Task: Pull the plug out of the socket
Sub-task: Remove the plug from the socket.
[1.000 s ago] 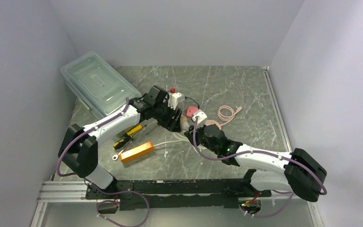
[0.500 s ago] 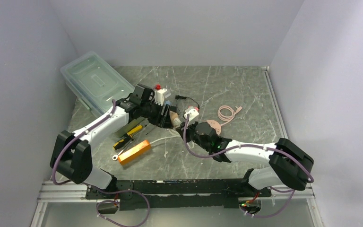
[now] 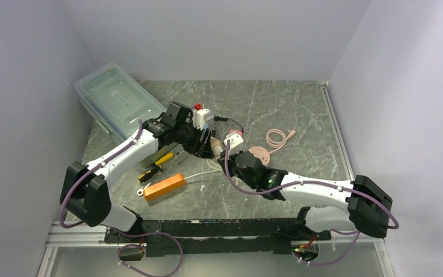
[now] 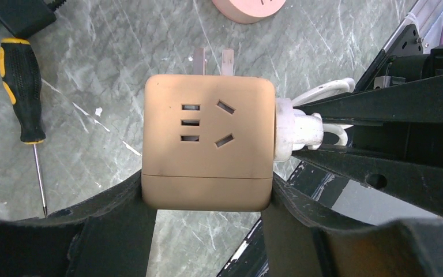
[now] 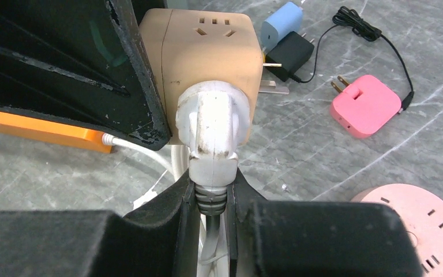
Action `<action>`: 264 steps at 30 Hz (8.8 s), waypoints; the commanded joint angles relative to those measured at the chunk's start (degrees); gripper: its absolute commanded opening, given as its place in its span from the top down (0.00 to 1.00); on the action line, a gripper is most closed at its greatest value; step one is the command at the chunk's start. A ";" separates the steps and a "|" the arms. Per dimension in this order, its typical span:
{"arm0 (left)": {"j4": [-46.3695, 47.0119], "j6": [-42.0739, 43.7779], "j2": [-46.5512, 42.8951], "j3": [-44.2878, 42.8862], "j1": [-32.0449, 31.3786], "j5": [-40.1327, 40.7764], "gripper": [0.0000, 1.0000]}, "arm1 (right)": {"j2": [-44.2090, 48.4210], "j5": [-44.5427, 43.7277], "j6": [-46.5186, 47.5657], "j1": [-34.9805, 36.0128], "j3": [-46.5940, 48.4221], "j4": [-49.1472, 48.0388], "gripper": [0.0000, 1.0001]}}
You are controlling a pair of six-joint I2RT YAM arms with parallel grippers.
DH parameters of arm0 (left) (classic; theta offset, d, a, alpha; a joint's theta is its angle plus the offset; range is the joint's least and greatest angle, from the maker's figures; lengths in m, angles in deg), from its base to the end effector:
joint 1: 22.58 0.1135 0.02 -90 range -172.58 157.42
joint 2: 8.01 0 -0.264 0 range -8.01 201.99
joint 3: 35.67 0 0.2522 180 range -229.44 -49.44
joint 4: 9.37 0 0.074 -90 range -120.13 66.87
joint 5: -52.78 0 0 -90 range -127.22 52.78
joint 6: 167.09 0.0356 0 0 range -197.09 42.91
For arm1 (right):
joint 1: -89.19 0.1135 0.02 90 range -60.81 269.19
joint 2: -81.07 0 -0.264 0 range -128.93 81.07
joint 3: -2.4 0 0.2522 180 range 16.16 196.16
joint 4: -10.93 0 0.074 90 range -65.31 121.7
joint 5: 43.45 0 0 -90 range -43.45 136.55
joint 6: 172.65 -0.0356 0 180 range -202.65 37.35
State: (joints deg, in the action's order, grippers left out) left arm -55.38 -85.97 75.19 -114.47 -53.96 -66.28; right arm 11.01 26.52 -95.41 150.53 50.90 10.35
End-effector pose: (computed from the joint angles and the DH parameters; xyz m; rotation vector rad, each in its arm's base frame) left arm 0.2533 -0.1747 0.2753 0.7194 2.4164 -0.9218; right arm 0.1377 0.2265 0.2305 -0.5821 1.8612 0.5291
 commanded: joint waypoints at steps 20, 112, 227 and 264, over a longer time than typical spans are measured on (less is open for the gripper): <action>2.18 5.31 3.08 -3.14 2.92 28.32 1.00 | 13.41 0.60 -7.72 4.44 3.19 -0.63 1.00; 5.07 -1.29 -0.99 -1.12 1.67 -25.57 0.22 | 17.99 29.63 17.32 -13.10 -4.26 -10.88 1.00; 6.57 -0.69 2.60 1.64 4.45 -8.88 1.00 | 3.96 5.18 0.86 -9.82 1.82 -3.07 1.00; 2.71 0.08 6.32 -1.24 6.59 0.30 1.00 | 3.84 -9.28 4.86 9.75 5.94 0.93 1.00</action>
State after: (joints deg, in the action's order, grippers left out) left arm -57.52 -85.01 80.24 -113.49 -51.03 -77.34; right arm 13.67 19.48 -91.45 155.34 53.18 10.96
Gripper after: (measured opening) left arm 0.625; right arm 0.201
